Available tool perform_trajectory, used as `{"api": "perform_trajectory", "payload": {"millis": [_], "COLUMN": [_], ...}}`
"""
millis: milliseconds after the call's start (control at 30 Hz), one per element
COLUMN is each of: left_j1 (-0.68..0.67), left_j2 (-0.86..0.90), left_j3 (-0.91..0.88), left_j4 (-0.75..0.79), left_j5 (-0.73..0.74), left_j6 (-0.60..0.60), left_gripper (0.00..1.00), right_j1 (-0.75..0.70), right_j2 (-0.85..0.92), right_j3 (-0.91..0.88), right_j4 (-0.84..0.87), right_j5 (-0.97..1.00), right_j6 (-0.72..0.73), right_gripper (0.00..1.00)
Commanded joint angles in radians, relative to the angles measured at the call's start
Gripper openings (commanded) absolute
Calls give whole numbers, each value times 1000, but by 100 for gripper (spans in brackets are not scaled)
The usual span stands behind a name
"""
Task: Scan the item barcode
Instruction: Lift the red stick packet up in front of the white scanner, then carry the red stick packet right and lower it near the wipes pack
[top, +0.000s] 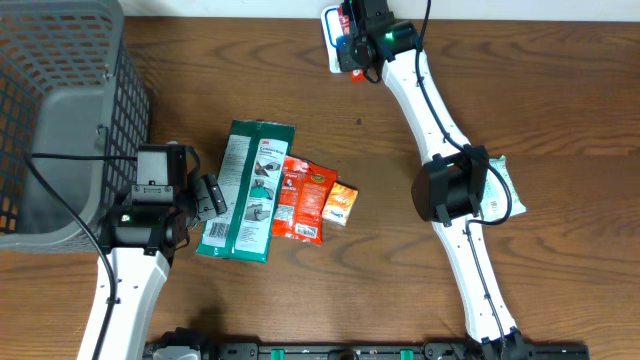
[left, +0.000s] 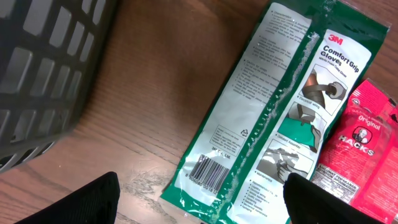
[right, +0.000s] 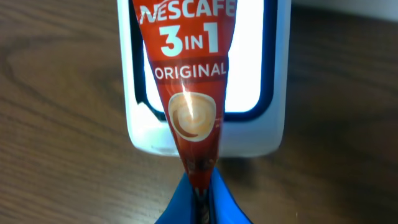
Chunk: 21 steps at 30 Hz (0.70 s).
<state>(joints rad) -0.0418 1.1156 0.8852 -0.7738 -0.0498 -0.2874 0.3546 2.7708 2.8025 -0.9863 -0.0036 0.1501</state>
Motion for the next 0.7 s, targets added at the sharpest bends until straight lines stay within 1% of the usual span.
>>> {"api": "perform_trajectory", "payload": {"millis": [0,300,400,567,667], "left_j1": [3,3,3,3,3], "left_j2": [1,1,1,1,1], "left_j3": [14,14,14,14,14], "left_j4": [1,1,1,1,1], "left_j5": [6,6,6,6,6], "left_j6": [-2,-2,-2,-2,-2], "left_gripper": [85,85,85,85,85], "right_j1": [-2,-35,-51,-81,-97], "right_j2": [-71,-372,-441,-482,-482], "right_j3": [18,18,18,18,7], "right_j4": [-56,-457,-569,-710,-713], "right_j5": [-5,-1,-1,-1,-26], "right_j6": [13,5,-9,-9,-9], "right_gripper": [1,1,1,1,1]}}
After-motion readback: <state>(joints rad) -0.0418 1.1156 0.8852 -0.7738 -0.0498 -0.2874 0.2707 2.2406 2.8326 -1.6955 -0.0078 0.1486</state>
